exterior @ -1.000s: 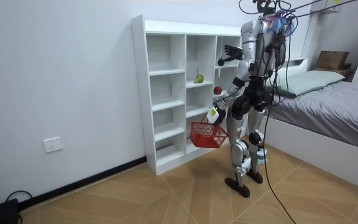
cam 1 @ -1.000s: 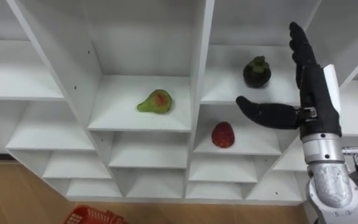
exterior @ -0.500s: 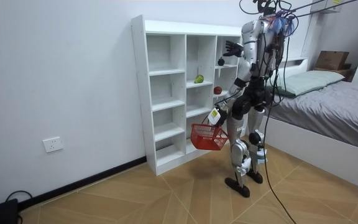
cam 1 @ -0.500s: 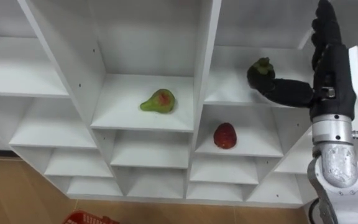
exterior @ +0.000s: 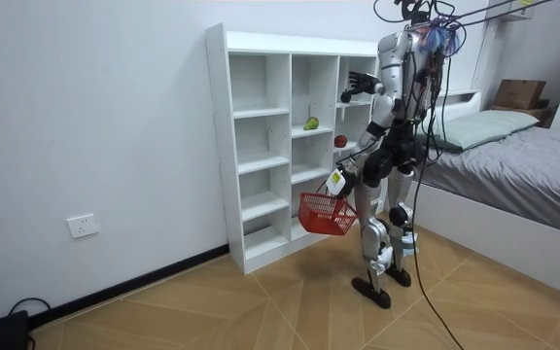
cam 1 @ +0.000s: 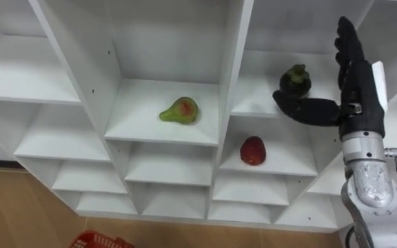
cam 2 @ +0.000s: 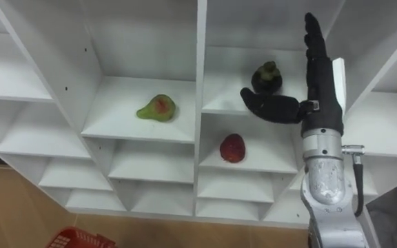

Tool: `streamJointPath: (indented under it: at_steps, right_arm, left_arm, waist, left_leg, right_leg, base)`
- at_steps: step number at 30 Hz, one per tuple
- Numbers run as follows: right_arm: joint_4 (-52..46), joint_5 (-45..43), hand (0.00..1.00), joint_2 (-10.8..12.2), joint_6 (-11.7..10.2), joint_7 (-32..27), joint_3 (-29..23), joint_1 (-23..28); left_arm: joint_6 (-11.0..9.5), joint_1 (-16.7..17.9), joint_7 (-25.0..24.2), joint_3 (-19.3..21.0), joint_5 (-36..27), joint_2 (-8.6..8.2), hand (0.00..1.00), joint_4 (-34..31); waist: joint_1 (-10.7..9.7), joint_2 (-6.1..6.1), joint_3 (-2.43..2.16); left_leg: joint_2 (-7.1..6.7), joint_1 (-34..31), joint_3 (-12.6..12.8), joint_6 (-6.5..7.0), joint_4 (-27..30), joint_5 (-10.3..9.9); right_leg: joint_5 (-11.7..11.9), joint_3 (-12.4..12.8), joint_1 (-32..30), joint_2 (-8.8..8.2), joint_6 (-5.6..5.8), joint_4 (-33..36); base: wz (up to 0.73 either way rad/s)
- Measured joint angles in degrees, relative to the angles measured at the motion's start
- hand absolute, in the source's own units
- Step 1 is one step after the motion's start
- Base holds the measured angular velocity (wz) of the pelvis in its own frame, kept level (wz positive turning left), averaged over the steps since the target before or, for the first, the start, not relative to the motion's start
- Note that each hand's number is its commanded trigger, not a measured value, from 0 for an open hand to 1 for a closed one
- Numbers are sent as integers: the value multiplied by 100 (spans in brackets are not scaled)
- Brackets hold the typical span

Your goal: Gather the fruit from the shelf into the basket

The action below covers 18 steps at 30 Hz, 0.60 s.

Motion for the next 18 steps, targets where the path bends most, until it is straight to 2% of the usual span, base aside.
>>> streamJointPath:
  at_steps: [6, 10, 12, 15, 18]
  right_arm:
    - [233, 3, 0, -23, 9, 113, 12, -151]
    - [717, 0, 0, -57, 63, 99, 16, -264]
    - [834, 5, 0, -57, 64, 99, 24, -272]
    - [863, 5, 0, -59, 134, 89, 23, -277]
    - [910, -17, 0, -65, 176, 87, 25, -349]
  left_arm:
    - [66, 66, -56, 18, -2, 9, 100, -8]
    - [70, 55, -57, 57, 5, 12, 100, -8]
    - [93, 46, -57, 78, 4, 13, 100, -8]
    - [243, 100, -87, 98, 24, 30, 100, -8]
    - [324, 106, -88, 97, 46, 39, 100, -8]
  waist:
    - [19, -1, 0]
    - [144, -66, 14]
    - [156, -91, 1]
    - [152, -128, -23]
    - [159, -147, -25]
  left_leg:
    - [-1, 48, -34, -4, 1, 15]
    - [-13, 39, -40, -7, 10, 34]
    - [-20, 31, -64, -7, 9, 39]
    - [-27, 33, -114, -7, 12, 41]
    - [-27, 30, -141, -9, 11, 42]
  right_leg:
    - [0, -44, 91, -9, 0, 3]
    - [-2, 5, 100, -12, -3, -3]
    - [-3, 2, 109, -12, -4, -25]
    - [0, -31, 156, -6, -3, -81]
    - [0, -72, 166, -8, -2, -85]
  base:
    - [3]
    - [1]
    - [7]
    - [8]
    - [5]
